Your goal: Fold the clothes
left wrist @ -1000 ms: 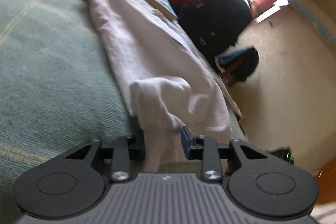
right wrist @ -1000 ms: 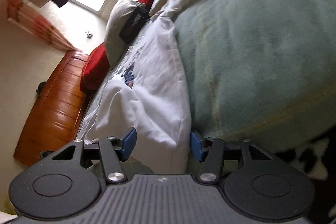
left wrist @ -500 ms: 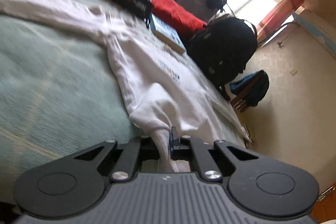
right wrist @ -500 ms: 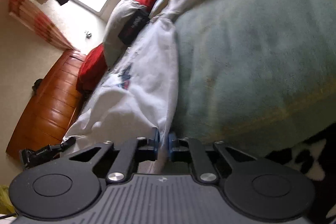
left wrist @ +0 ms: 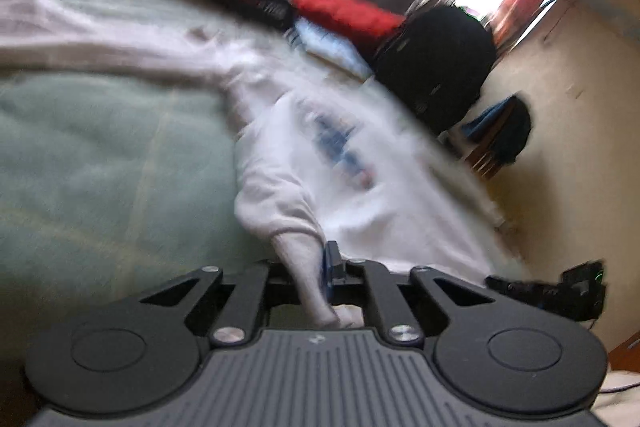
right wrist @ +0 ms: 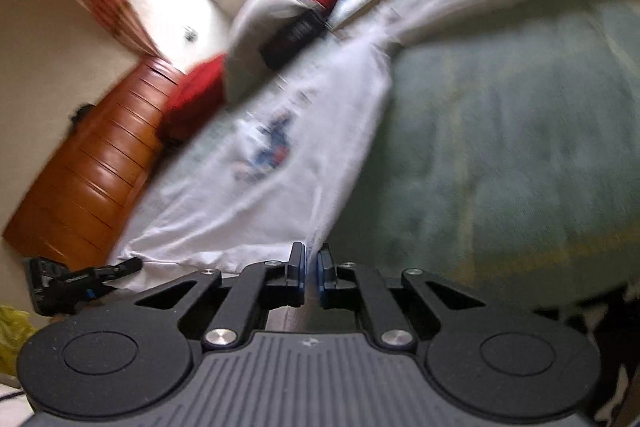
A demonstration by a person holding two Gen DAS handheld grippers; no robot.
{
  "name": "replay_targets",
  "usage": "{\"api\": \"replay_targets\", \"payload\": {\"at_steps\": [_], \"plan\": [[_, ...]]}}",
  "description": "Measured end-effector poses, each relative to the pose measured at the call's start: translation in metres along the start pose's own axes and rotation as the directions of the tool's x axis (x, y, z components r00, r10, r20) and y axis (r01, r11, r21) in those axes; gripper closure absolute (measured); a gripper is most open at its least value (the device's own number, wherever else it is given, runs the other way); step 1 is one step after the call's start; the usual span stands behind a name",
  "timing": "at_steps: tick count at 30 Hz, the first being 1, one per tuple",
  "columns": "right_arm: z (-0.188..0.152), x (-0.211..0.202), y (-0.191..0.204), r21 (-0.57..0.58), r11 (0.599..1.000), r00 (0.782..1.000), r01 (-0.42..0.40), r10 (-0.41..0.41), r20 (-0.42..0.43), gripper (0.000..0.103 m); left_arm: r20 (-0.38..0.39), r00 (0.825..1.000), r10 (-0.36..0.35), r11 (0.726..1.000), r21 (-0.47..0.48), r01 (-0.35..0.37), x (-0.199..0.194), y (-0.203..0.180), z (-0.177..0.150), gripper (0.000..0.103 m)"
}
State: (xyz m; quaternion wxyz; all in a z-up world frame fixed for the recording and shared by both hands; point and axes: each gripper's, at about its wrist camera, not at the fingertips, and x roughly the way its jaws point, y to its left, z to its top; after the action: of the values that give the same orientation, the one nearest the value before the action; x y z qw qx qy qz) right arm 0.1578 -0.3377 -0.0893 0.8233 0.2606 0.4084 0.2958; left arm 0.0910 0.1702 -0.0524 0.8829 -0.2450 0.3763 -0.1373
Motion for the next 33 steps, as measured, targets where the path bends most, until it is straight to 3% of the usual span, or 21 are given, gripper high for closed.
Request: {"api": "replay_targets", "payload": {"at_steps": [4, 9, 12, 18, 22, 26, 31, 33], "plan": [[-0.004, -0.003, -0.008, 0.019, 0.999, 0.999, 0.046, -0.046, -0.013, 0.088, -0.025, 0.994, 0.11, 0.994, -0.002, -0.11, -0.011, 0.015, -0.004, 0.085], [0.013, -0.02, -0.008, 0.002, 0.999, 0.998, 0.053, -0.053, 0.035, 0.082, 0.077, 0.988, 0.133, 0.991, -0.014, -0.132, -0.043, 0.024, 0.015, 0.065], [0.028, -0.018, -0.003, -0.015, 0.998, 0.996, 0.069, -0.068, 0.049, 0.079, 0.074, 0.992, 0.099, 0.995, -0.02, -0.098, -0.031, 0.022, 0.039, 0.061], [0.043, 0.001, 0.004, -0.022, 0.998, 0.997, 0.051, -0.05, 0.057, 0.065, 0.001, 1.0, 0.02, 0.995, -0.096, -0.019, 0.043, 0.036, 0.083, 0.06], [0.048, 0.018, -0.002, 0.008, 0.998, 0.998, 0.06, -0.06, 0.032, 0.063, -0.029, 0.999, -0.039, 0.983, -0.179, 0.033, 0.091, 0.052, 0.102, 0.06], [0.06, 0.035, -0.01, 0.026, 0.997, 0.997, 0.076, -0.076, 0.0, 0.061, -0.053, 0.997, -0.055, 0.975, -0.22, 0.042, 0.127, 0.067, 0.114, 0.06], [0.082, 0.061, -0.017, 0.029, 0.996, 0.996, 0.083, -0.082, -0.025, 0.057, -0.024, 0.989, -0.143, 0.943, -0.307, 0.128, 0.155, 0.084, 0.127, 0.06], [0.09, 0.07, -0.018, 0.031, 0.997, 0.997, 0.075, -0.074, -0.025, 0.056, -0.016, 0.986, -0.164, 0.931, -0.332, 0.15, 0.164, 0.088, 0.132, 0.068]]}}
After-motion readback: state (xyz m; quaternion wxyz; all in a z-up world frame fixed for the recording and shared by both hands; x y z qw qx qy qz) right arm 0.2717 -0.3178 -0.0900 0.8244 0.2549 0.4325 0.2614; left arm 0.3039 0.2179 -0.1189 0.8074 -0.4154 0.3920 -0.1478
